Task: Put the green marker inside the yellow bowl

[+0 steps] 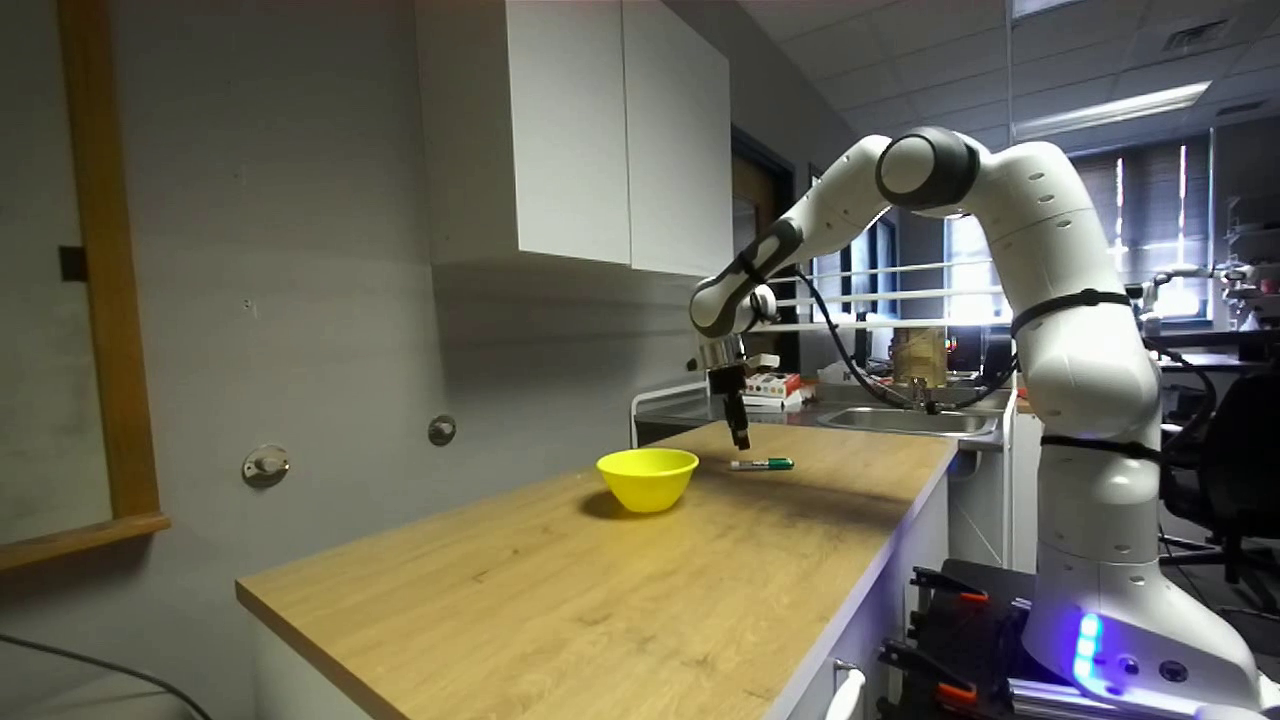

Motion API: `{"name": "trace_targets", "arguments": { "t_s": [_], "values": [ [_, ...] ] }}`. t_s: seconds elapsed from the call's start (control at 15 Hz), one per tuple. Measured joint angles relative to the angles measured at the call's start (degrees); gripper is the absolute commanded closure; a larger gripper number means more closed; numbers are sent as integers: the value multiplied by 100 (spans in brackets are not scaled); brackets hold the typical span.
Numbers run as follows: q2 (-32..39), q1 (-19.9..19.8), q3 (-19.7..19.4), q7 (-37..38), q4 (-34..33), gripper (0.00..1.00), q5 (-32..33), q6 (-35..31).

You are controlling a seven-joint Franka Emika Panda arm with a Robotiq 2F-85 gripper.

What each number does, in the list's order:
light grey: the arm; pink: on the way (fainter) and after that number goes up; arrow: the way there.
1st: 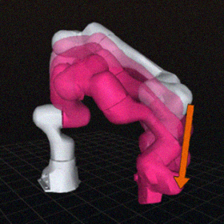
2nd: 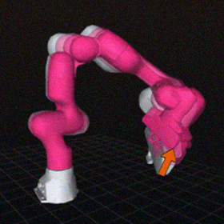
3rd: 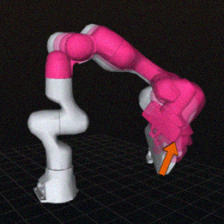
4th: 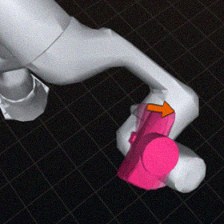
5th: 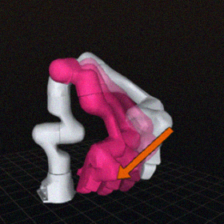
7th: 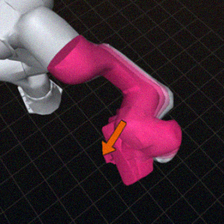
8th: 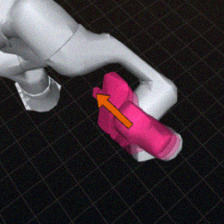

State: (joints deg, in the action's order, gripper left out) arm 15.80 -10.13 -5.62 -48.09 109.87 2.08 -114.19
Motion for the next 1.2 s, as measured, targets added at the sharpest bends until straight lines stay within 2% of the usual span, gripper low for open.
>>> {"name": "trace_targets", "arguments": {
  "t_s": [0.6, 0.67, 0.73, 1.2],
  "values": [
    [321, -16, 7, -11, 0, 0, 14, -16],
    [339, -23, 7, -11, 0, 25, 19, -21],
    [354, -30, 7, -11, -1, 25, 27, -34],
    [379, -116, 6, -14, -78, 80, 48, -157]
  ]
}}
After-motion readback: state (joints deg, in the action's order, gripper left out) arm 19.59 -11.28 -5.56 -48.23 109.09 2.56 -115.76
